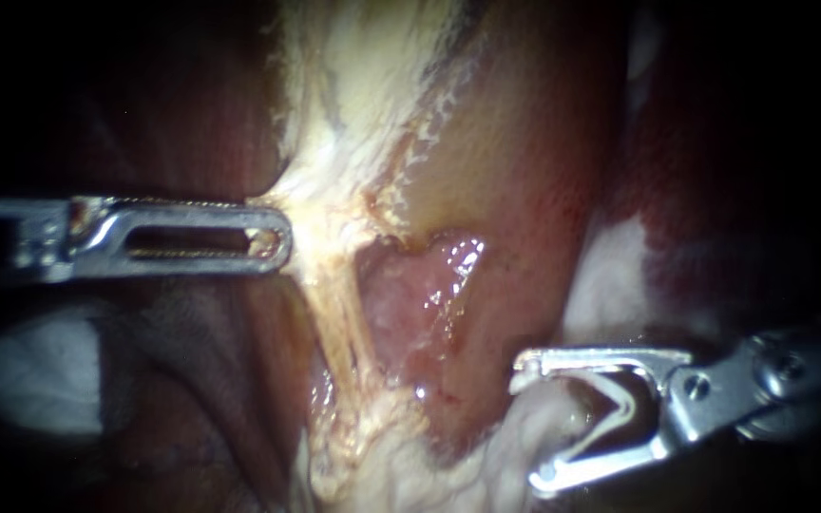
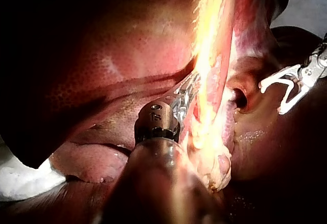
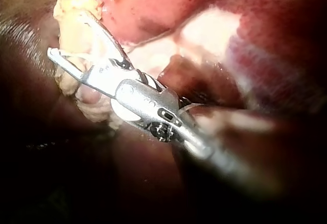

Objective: Clipping first clip left tube

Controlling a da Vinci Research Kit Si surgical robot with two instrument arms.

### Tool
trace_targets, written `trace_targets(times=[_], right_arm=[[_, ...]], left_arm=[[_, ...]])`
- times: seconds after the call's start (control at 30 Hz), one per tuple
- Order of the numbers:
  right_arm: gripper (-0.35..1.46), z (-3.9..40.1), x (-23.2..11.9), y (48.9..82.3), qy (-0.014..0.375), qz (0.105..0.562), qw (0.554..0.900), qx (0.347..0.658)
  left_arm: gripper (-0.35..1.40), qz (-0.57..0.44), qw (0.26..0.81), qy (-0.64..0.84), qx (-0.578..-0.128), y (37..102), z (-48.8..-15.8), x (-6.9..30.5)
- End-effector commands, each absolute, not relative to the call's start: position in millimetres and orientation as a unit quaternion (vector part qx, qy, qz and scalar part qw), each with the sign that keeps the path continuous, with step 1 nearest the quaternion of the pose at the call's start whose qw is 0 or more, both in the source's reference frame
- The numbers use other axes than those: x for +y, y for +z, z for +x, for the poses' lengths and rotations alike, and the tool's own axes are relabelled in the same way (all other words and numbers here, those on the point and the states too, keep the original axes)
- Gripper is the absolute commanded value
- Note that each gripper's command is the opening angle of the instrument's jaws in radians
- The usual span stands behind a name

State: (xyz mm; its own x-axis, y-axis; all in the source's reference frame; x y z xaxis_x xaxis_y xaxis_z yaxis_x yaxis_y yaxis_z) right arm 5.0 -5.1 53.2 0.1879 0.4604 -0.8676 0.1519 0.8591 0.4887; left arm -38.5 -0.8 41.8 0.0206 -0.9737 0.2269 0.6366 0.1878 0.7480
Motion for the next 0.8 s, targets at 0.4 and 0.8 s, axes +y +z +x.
trace_targets(times=[0.4,0.8], right_arm=[[0.6,10.3,-4.9,56.6,0.139,0.268,0.723,0.621],[0.59,13.6,-4.3,58.2,0.154,0.277,0.72,0.617]], left_arm=[[-0.35,0.229,0.677,-0.595,-0.369,41.7,-38.5,-0.9],[-0.35,0.228,0.677,-0.595,-0.368,41.6,-38.6,-1.0]])
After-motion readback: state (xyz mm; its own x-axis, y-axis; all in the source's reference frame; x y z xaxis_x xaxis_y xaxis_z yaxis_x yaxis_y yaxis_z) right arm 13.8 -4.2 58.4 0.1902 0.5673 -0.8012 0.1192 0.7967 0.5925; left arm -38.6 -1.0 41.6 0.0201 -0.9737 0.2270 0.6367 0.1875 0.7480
